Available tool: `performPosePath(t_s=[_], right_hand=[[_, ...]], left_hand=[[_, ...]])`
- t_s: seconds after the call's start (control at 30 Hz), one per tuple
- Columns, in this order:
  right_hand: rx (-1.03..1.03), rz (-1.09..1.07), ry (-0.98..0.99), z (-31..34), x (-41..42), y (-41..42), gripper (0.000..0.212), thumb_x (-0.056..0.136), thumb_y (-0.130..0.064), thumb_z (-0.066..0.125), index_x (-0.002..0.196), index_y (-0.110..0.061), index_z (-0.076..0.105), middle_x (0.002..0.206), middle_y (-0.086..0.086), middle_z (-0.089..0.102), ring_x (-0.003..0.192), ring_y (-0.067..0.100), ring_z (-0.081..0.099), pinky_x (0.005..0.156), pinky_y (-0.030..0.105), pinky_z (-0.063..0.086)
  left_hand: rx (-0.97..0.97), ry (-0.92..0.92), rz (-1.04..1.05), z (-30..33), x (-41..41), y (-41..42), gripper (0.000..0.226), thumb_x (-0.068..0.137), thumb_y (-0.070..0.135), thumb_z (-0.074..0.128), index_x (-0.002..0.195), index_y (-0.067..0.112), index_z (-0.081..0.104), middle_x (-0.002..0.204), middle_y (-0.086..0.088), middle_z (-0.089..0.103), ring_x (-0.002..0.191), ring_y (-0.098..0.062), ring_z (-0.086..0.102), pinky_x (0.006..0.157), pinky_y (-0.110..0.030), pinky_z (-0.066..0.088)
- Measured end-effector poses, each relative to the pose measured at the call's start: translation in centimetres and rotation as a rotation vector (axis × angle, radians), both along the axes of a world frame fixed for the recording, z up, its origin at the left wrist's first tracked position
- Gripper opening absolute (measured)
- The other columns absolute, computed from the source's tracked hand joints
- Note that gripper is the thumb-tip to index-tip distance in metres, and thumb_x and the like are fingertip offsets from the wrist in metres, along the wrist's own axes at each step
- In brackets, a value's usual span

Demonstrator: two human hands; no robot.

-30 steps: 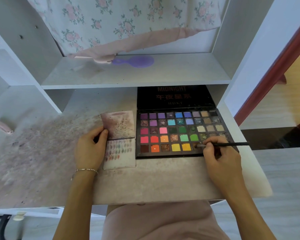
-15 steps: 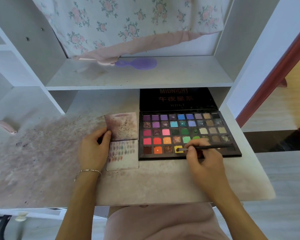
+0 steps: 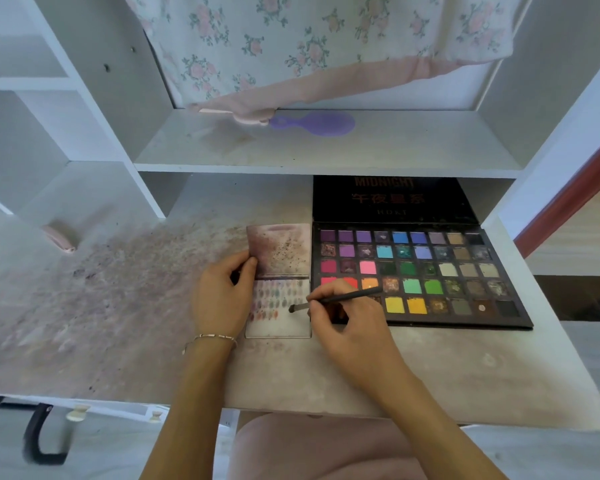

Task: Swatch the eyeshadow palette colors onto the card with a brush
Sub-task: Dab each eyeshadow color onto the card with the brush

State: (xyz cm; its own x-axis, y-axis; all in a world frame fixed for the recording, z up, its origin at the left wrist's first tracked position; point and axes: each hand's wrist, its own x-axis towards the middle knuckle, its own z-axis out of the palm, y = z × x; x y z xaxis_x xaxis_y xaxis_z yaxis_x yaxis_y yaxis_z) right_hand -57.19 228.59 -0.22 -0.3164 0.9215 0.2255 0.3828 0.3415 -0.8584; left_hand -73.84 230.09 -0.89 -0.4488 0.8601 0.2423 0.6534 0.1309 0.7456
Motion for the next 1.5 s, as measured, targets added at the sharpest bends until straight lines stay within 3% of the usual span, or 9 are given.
performPosePath(t_s=[0.17,0.37,0.67,0.83,1.0,1.13,1.37,1.5], right_hand=[[0.002,0.005,-0.049,-0.1,-0.44,0.43,0.017,0.086,-0.017,0.056,0.082,-0.033,0.051,0.075,-0.019,0.053,0.077,0.001,0.052,0.066,0.013,0.043],[-0.007,0.034,-0.072,-0.09,-0.5,0.43,0.009,0.085,-0.016,0.057,0.088,-0.024,0.059,0.082,-0.019,0.055,0.085,0.001,0.053,0.073,0.018,0.047],[-0.021,0.056,-0.132,0.08,-0.54,0.4,0.008,0.085,-0.017,0.057,0.09,-0.021,0.061,0.085,-0.012,0.057,0.084,0.004,0.053,0.076,0.025,0.049],[-0.014,0.054,-0.131,0.2,-0.56,0.42,0.008,0.085,-0.016,0.056,0.09,-0.02,0.061,0.084,-0.014,0.055,0.084,0.004,0.053,0.076,0.025,0.049],[-0.016,0.061,-0.12,0.13,-0.48,0.39,0.008,0.084,-0.015,0.056,0.087,-0.022,0.061,0.081,-0.016,0.054,0.083,0.003,0.052,0.075,0.024,0.048],[-0.004,0.051,-0.133,0.04,-0.54,0.45,0.008,0.085,-0.016,0.056,0.089,-0.022,0.061,0.081,-0.017,0.053,0.084,0.004,0.052,0.075,0.023,0.048],[-0.004,0.052,-0.139,-0.14,-0.52,0.48,0.007,0.085,-0.018,0.055,0.089,-0.023,0.06,0.085,-0.011,0.057,0.083,0.004,0.053,0.074,0.022,0.047],[-0.012,0.069,-0.13,-0.14,-0.46,0.5,0.008,0.084,-0.018,0.056,0.087,-0.025,0.059,0.081,-0.019,0.053,0.083,0.002,0.053,0.074,0.022,0.047]], left_hand=[[0.008,-0.008,-0.008,-0.12,-0.05,0.03,0.019,0.089,0.019,0.053,0.096,0.021,0.07,0.074,0.009,0.064,0.06,0.0,0.049,0.053,-0.017,0.037],[0.013,0.001,-0.01,-0.16,-0.07,0.02,0.017,0.088,0.018,0.054,0.091,0.019,0.071,0.066,0.012,0.058,0.058,0.001,0.05,0.051,-0.017,0.036],[0.004,-0.014,-0.004,-0.25,-0.11,0.08,0.019,0.089,0.02,0.053,0.097,0.02,0.07,0.07,0.008,0.062,0.062,-0.009,0.055,0.055,-0.019,0.039],[0.015,-0.025,0.003,-0.26,-0.03,0.04,0.018,0.088,0.019,0.054,0.096,0.02,0.07,0.067,0.011,0.06,0.06,-0.003,0.053,0.052,-0.019,0.037],[0.034,-0.055,0.002,-0.2,0.07,0.04,0.019,0.088,0.017,0.055,0.098,0.019,0.07,0.075,0.009,0.064,0.066,-0.011,0.057,0.063,-0.027,0.045],[0.041,-0.041,0.001,-0.22,0.03,0.01,0.019,0.088,0.017,0.055,0.099,0.019,0.07,0.075,0.014,0.06,0.062,0.003,0.05,0.06,-0.018,0.041],[0.027,-0.03,0.013,-0.18,0.06,0.07,0.02,0.088,0.018,0.055,0.102,0.017,0.069,0.079,0.015,0.057,0.068,-0.004,0.052,0.061,-0.013,0.038],[0.02,-0.027,0.013,-0.19,0.03,0.11,0.02,0.088,0.018,0.055,0.102,0.019,0.069,0.077,0.014,0.059,0.066,-0.006,0.053,0.061,-0.018,0.041]])
